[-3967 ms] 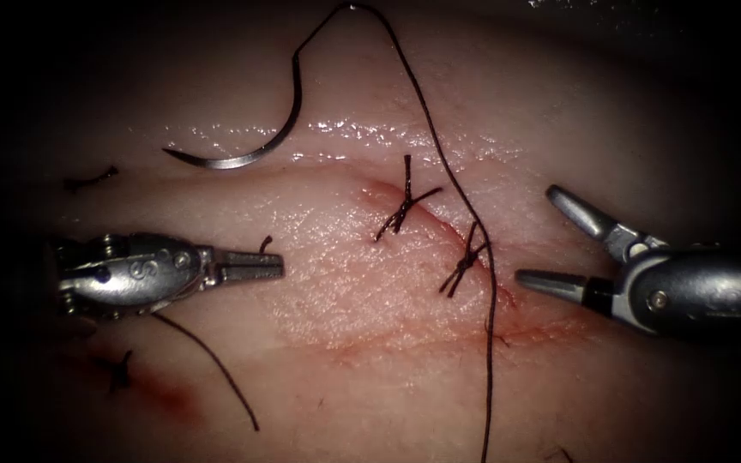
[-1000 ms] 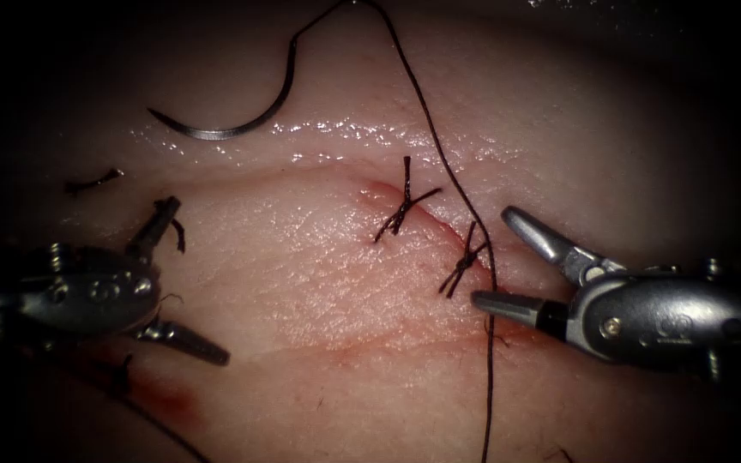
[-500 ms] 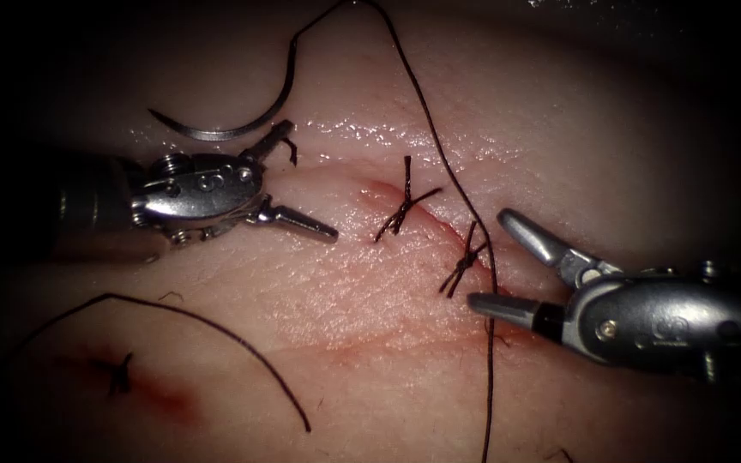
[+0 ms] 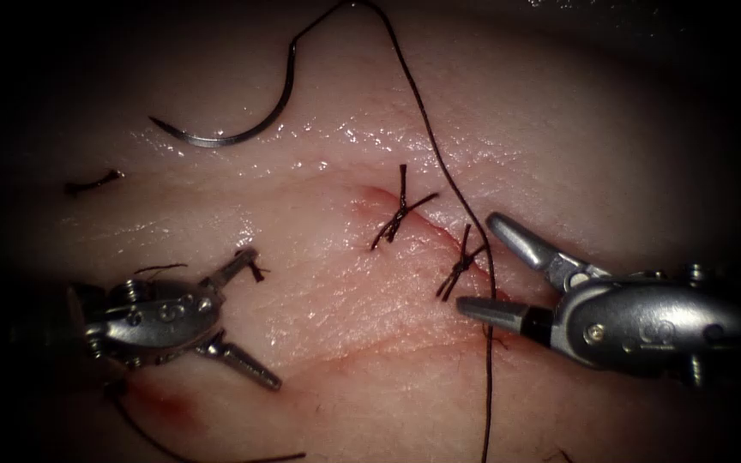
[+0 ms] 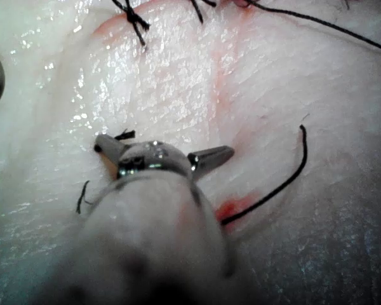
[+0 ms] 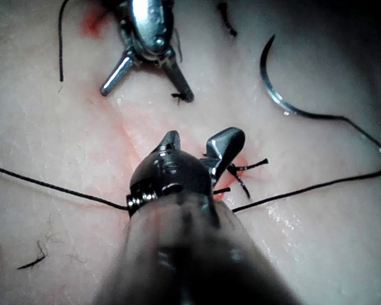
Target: Wound Closure
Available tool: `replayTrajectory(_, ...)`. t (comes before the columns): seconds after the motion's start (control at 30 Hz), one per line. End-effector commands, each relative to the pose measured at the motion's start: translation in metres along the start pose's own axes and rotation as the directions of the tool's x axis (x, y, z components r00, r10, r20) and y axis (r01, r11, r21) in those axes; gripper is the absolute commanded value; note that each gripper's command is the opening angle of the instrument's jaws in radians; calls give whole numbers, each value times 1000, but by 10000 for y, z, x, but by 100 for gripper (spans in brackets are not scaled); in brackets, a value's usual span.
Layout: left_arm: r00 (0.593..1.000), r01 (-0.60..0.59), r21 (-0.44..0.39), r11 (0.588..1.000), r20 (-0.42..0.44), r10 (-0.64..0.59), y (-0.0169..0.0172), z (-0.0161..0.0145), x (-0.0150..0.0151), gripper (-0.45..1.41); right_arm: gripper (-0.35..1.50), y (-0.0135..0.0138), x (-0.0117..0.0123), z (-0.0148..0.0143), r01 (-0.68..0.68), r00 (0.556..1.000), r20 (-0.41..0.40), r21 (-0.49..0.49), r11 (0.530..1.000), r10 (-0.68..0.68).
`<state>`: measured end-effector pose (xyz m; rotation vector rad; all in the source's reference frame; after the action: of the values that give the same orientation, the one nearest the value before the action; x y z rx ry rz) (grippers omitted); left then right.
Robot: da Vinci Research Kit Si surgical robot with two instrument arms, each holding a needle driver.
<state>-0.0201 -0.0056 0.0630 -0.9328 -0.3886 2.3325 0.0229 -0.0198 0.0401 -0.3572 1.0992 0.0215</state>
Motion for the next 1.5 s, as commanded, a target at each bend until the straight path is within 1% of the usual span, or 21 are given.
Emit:
replayTrajectory(0.03,1000,-4,7,1000,9,4,6,4,-7,140,125,-4,1,8,0,1000,-2,0,1000,0)
replayTrajectory(0.13,999,-15,28,999,48,14,10,-2,-20,140,125,-4,1,8,0,1000,-2,0,1000,0)
replayTrajectory(0.17,995,-36,46,998,94,31,11,-7,-26,140,125,-4,1,8,0,1000,-2,0,1000,0)
replayTrajectory(0.2,992,-45,60,997,121,37,10,-11,-26,140,125,-4,1,8,0,1000,-2,0,1000,0)
replayTrajectory(0.27,991,-46,74,996,130,36,5,-17,-14,140,125,-4,2,8,0,1000,-3,4,1000,0)
replayTrajectory(0.3,995,-43,60,997,87,38,2,-21,-6,140,125,-4,2,8,0,1000,-3,3,1000,0)
replayTrajectory(0.33,998,-16,22,1000,-66,18,-3,-30,14,138,125,-4,2,9,1,1000,-2,3,1000,-1)
replayTrajectory(0.37,981,2,15,1000,-195,1,-7,-41,33,131,125,-5,2,9,1,1000,-2,3,1000,-1)
replayTrajectory(0.4,969,0,22,1000,-246,5,-8,-49,48,130,125,-5,2,9,1,1000,-1,6,1000,-1)
replayTrajectory(0.53,966,-67,34,997,-247,73,-2,-72,79,125,125,-3,1,7,0,1000,-2,7,1000,0)
replayTrajectory(0.6,956,-99,57,993,-272,111,3,-79,90,120,126,-3,1,6,0,1000,2,16,1000,0)
replayTrajectory(0.63,949,-120,66,991,-287,133,4,-82,95,116,126,-1,1,5,-12,1000,8,40,999,12)
replayTrajectory(0.73,895,-231,84,969,-372,246,0,-90,125,104,131,14,7,3,-106,994,44,154,982,100)
replayTrajectory(0.87,861,-302,65,951,-410,301,-14,-88,148,104,131,34,17,0,-133,990,73,215,968,119)
replayTrajectory(1.0,836,-345,40,938,-442,326,-25,-83,151,104,131,51,27,-2,-155,987,79,255,954,140)
replayTrajectory(1.17,807,-400,31,916,-461,368,-32,-78,135,104,130,58,32,-10,-152,988,79,291,945,134)
replayTrajectory(1.27,794,-441,34,897,-451,408,-34,-73,126,103,116,66,29,-14,-138,990,72,302,943,121)
replayTrajectory(1.3,789,-449,36,893,-453,415,-36,-73,124,99,116,71,26,-16,-133,991,64,303,944,119)
replayTrajectory(1.37,787,-452,33,891,-455,416,-38,-75,122,96,116,74,22,-23,-130,991,53,303,944,119)
replayTrajectory(1.47,787,-455,31,890,-454,418,-43,-78,119,89,98,80,17,-33,-129,992,46,311,942,120)
replayTrajectory(1.5,788,-454,33,890,-451,419,-44,-79,117,89,98,81,16,-34,-128,992,45,312,941,120)
